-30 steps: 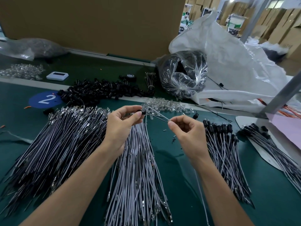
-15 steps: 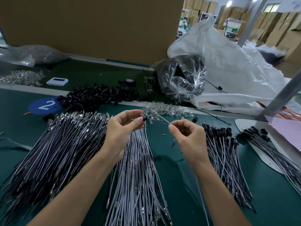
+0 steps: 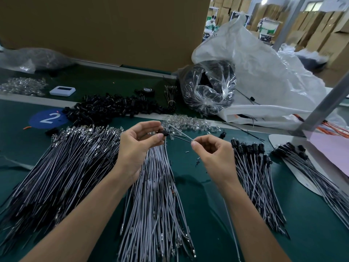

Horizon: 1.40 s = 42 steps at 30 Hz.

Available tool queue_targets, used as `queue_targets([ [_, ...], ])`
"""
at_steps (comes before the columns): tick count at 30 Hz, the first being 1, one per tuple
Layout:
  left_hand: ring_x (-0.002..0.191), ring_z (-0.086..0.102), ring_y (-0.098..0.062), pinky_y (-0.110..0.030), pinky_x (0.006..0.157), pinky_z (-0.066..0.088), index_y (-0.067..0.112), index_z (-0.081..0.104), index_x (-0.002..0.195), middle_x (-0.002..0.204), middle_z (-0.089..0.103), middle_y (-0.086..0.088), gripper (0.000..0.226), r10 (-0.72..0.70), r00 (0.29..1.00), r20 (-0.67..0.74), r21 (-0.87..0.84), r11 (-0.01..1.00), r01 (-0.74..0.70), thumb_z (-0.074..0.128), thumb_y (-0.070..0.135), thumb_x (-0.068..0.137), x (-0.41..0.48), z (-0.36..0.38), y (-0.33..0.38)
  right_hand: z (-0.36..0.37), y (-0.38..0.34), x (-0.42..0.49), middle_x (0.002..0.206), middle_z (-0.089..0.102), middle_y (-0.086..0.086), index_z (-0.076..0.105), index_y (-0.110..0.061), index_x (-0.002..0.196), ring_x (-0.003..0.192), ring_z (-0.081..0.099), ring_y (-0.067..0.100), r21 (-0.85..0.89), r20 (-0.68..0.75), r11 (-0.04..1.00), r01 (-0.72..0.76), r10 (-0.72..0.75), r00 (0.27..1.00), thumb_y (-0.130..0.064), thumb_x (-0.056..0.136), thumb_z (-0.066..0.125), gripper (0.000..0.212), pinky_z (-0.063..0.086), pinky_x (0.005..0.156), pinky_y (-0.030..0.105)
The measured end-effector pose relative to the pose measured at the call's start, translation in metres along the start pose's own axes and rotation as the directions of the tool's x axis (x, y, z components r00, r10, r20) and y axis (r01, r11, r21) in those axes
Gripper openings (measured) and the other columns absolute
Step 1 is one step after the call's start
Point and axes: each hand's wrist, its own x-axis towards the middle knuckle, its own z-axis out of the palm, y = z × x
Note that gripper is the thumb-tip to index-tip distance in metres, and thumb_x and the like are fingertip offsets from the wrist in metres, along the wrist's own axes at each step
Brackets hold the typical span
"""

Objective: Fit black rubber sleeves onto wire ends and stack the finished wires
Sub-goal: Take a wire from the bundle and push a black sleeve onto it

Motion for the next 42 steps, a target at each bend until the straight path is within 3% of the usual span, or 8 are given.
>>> queue_targets([
  [7,0.084,0.072,-0.015,-0.021,0.073,0.057,0.01,0.07,0.101,0.092,0.076,-0.002,0.034,-0.004,1.0,0.015,0.03,1.0,0.003,0.068,-0.014,0.076,0.0,0.0,-0.002,0.002,0.0,-0.001,0.063,0.065,-0.011,0.073,-0.017,0.079,0.057,0.054,0.002,0.009,0.005,1.0,0.005,-0.005,1.0,-0.014,0.086,0.073,0.008,0.045,0.057,0.016],
  [11,0.083,0.072,-0.016,-0.025,0.075,0.058,0.009,0.071,0.1,0.09,0.076,-0.003,0.034,-0.001,1.0,0.005,0.012,1.0,0.001,0.074,-0.002,0.068,-0.001,0.002,-0.001,0.0,0.001,-0.001,0.064,0.064,-0.009,0.072,-0.017,0.079,0.058,0.054,0.004,0.022,-0.045,0.999,0.027,-0.026,0.999,-0.014,0.087,0.072,0.008,0.046,0.058,0.018],
  [16,0.08,0.071,-0.015,-0.024,0.073,0.058,0.01,0.072,0.096,0.083,0.075,0.001,0.034,0.001,1.0,0.006,0.013,1.0,-0.001,0.078,0.007,0.063,-0.001,0.003,-0.001,0.003,0.002,-0.001,0.065,0.066,-0.008,0.072,-0.019,0.078,0.059,0.056,0.004,-0.007,0.005,1.0,0.011,-0.011,1.0,-0.015,0.086,0.073,0.009,0.046,0.058,0.017],
  [20,0.078,0.071,-0.014,-0.021,0.073,0.057,0.011,0.073,0.088,0.084,0.076,-0.003,0.022,0.01,0.997,0.07,0.114,0.993,-0.018,0.077,-0.003,0.072,-0.002,0.005,-0.004,0.004,0.003,-0.001,0.071,0.071,-0.002,0.073,-0.021,0.077,0.064,0.062,0.008,-0.023,0.025,1.0,0.002,-0.002,1.0,-0.017,0.085,0.074,0.009,0.049,0.061,0.021],
  [27,0.081,0.072,-0.01,-0.018,0.073,0.056,0.009,0.072,0.093,0.088,0.077,-0.002,0.026,-0.024,0.986,0.163,0.148,0.989,-0.001,0.078,-0.004,0.071,-0.006,0.011,-0.01,0.008,0.003,-0.003,0.068,0.068,-0.004,0.073,-0.018,0.079,0.061,0.058,0.006,-0.036,0.039,0.999,0.009,-0.008,0.999,-0.014,0.086,0.073,0.008,0.048,0.059,0.023],
  [31,0.077,0.073,-0.015,-0.019,0.069,0.056,0.008,0.074,0.088,0.084,0.077,-0.008,0.022,-0.047,0.987,0.153,0.061,0.997,0.038,0.076,0.004,0.066,-0.007,0.012,-0.009,0.007,0.002,-0.003,0.069,0.069,-0.003,0.073,-0.017,0.081,0.063,0.061,0.011,-0.007,-0.006,1.0,0.022,-0.022,1.0,-0.015,0.086,0.074,0.005,0.052,0.062,0.028],
  [36,0.074,0.074,-0.019,-0.021,0.067,0.058,0.007,0.076,0.081,0.082,0.076,-0.012,0.018,-0.117,0.992,0.052,-0.147,0.981,0.123,0.073,0.004,0.064,-0.002,0.005,-0.005,-0.004,0.0,0.001,0.072,0.072,-0.007,0.075,-0.026,0.081,0.066,0.063,0.01,0.014,-0.14,0.995,0.097,-0.094,0.986,-0.011,0.084,0.075,0.016,0.053,0.064,0.021],
  [42,0.073,0.073,-0.018,-0.02,0.065,0.058,0.003,0.073,0.085,0.079,0.075,-0.011,0.02,-0.141,0.99,-0.016,-0.258,0.957,0.133,0.072,0.003,0.065,0.002,-0.002,-0.002,-0.008,0.002,0.002,0.075,0.071,-0.006,0.076,-0.023,0.082,0.063,0.061,0.005,-0.128,-0.093,0.98,0.154,-0.167,0.982,-0.005,0.079,0.078,0.018,0.046,0.06,0.015],
])
